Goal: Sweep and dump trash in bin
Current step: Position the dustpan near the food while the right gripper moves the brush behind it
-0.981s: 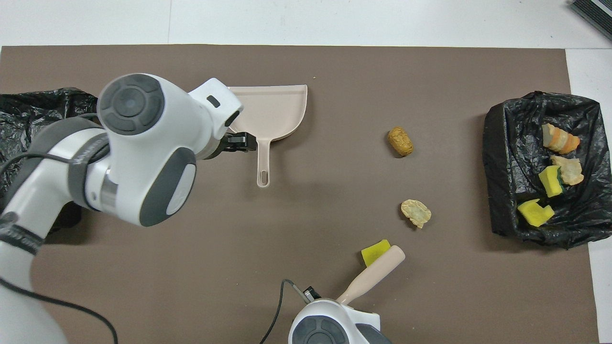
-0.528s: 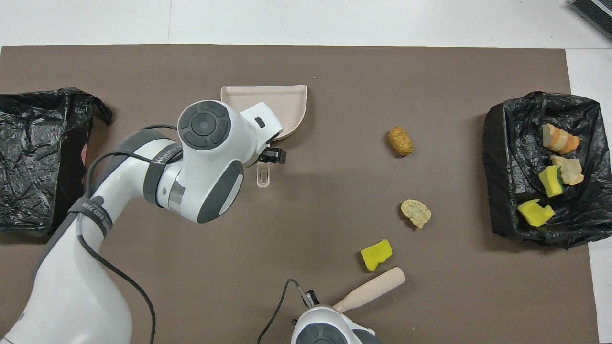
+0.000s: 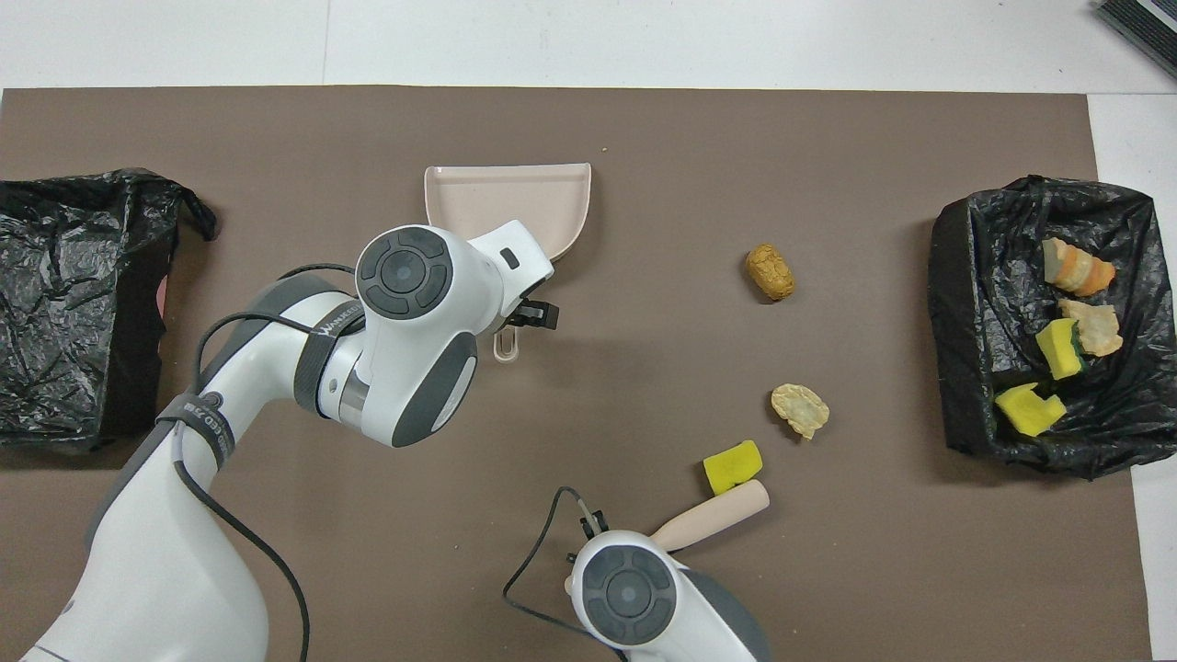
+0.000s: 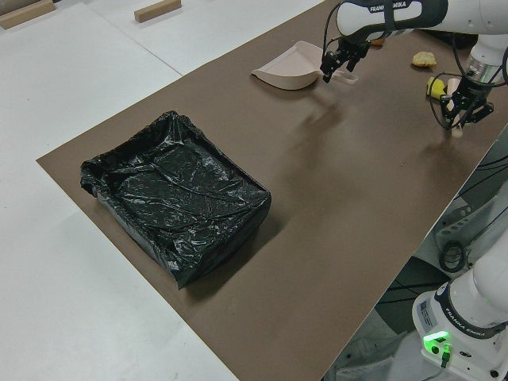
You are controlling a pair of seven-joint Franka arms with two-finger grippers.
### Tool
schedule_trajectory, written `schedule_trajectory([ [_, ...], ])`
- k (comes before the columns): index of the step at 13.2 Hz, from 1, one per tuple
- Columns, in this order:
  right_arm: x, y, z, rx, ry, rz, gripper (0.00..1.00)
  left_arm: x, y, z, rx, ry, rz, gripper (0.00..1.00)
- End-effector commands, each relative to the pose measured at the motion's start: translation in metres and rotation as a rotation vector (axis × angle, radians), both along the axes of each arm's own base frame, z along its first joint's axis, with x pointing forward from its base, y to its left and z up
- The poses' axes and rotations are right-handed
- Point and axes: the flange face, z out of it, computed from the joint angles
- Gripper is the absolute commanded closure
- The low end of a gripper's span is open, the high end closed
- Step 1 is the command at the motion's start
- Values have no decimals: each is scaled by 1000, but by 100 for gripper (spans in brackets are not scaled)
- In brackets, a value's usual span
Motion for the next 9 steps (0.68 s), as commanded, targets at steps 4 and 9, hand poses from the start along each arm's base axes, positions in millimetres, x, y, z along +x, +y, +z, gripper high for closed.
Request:
schedule_trajectory([
  [4, 99, -20, 9, -1, -67, 62, 100, -11, 1, -9, -2, 23, 19, 11],
  [9, 111, -37, 81, -2, -67, 221, 100, -1, 7, -5, 29, 56, 27, 100],
])
